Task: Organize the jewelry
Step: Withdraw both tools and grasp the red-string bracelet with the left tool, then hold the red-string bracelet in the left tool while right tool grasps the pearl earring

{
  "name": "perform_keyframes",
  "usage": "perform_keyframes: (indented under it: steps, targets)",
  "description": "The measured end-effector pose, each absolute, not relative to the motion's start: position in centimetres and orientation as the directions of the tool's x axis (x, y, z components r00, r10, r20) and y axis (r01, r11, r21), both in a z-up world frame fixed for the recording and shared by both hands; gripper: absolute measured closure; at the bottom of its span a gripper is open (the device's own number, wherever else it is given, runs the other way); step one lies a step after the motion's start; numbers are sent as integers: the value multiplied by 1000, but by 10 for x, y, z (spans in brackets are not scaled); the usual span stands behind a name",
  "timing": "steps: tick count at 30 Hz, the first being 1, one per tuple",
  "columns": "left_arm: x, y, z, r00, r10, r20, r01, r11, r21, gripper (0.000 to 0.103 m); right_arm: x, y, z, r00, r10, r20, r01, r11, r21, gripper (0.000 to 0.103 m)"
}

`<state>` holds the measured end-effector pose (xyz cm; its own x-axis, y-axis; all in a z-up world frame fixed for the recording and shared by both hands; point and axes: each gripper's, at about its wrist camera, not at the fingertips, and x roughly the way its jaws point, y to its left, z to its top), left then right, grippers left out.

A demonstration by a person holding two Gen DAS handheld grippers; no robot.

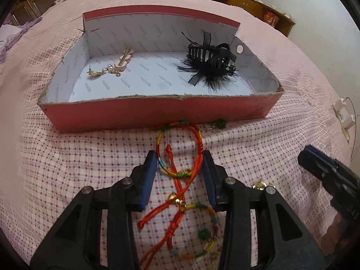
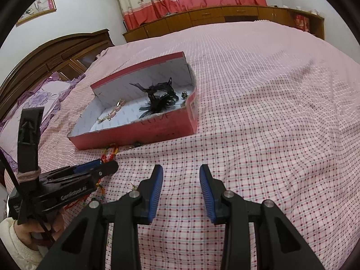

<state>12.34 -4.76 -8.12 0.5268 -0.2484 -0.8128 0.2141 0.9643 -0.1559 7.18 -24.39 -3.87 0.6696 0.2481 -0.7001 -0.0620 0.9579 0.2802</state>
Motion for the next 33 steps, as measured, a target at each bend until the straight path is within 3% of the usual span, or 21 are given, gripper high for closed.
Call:
perform_keyframes:
  steps: [5,13,33]
  targets:
    - [127,-46,-81,535,-259,-804,204,963,-175,74,71,-244,-44,659,257,-707,-62,955,290,66]
    - [122,-36,-72,548,-304,-779,208,952,-225,103,71,-241,-45,653,263,-710,-70,955,289,66]
    - [97,4,-25,654,-322,-684,182,945,-271,103,65,-211,-36,640,300,-708,-155,952,264,66]
